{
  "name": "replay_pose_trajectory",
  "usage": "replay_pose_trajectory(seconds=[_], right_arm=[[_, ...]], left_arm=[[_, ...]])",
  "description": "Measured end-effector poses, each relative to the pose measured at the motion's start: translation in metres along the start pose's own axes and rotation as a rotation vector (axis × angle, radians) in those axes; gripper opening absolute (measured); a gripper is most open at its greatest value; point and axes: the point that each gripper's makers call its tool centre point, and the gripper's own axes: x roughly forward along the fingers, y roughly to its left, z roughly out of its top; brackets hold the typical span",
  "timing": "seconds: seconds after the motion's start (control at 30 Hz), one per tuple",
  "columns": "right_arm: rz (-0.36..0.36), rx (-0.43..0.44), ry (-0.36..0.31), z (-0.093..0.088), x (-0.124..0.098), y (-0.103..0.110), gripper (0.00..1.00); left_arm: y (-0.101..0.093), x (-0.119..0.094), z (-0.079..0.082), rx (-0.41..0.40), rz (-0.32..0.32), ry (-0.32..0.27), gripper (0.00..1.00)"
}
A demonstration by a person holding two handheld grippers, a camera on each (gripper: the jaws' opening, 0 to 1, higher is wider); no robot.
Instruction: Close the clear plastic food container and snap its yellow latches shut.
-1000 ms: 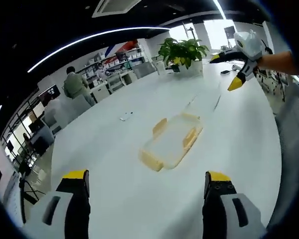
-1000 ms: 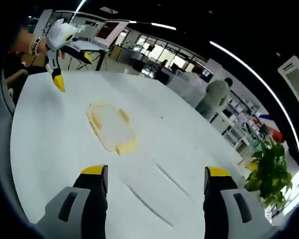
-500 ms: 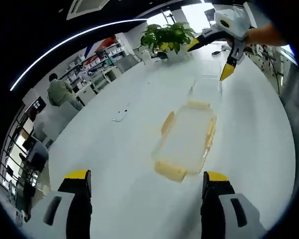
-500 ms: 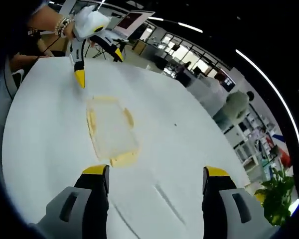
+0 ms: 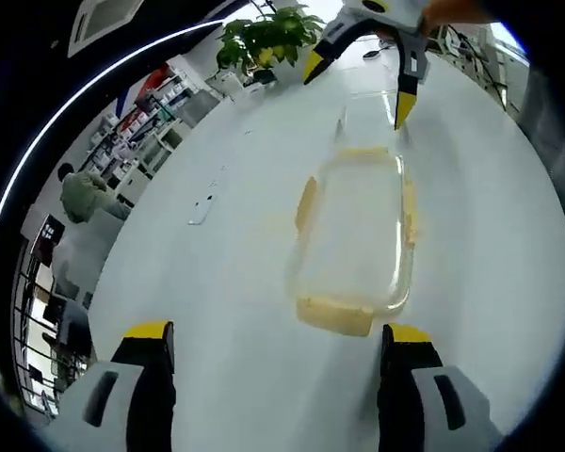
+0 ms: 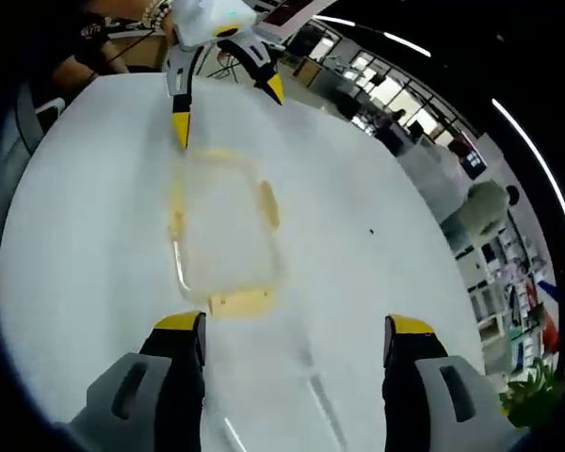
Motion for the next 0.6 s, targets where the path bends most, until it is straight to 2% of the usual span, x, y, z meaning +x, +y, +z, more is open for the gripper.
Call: replay_pose_trajectory(seconds=[0.07,0.2,0.3,0.4,0.43,0.6], right_arm=[[0.041,-0.017,0.011,0.000,0.006,0.004,0.77],[0.107,-0.025,0.028,-0.001,0.017,0.015,0.75],[0.153,-0.099,0.070,-0.004,0.025,0.021,0.74],[0.184,-0.114,0.082,-0.003,0.030,0.024,0.73],[0.224,-0.113,0.099,-0.005,0.031,0.029,0.73],[0.250,-0.138,0.113,-0.002,0.039,0.027,0.70]], left_arm=[[-0.002,0.003,-0.001,0.030,-0.013,0.014,0.87],[-0.002,0.007,0.000,0.036,-0.036,0.023,0.86],[-0.004,0.011,0.001,0.065,-0.054,0.035,0.86],[-0.006,0.015,0.002,0.100,-0.063,0.047,0.84],[-0.006,0.016,0.005,0.098,-0.070,0.039,0.83],[-0.009,0.020,0.007,0.119,-0.103,0.053,0.80]])
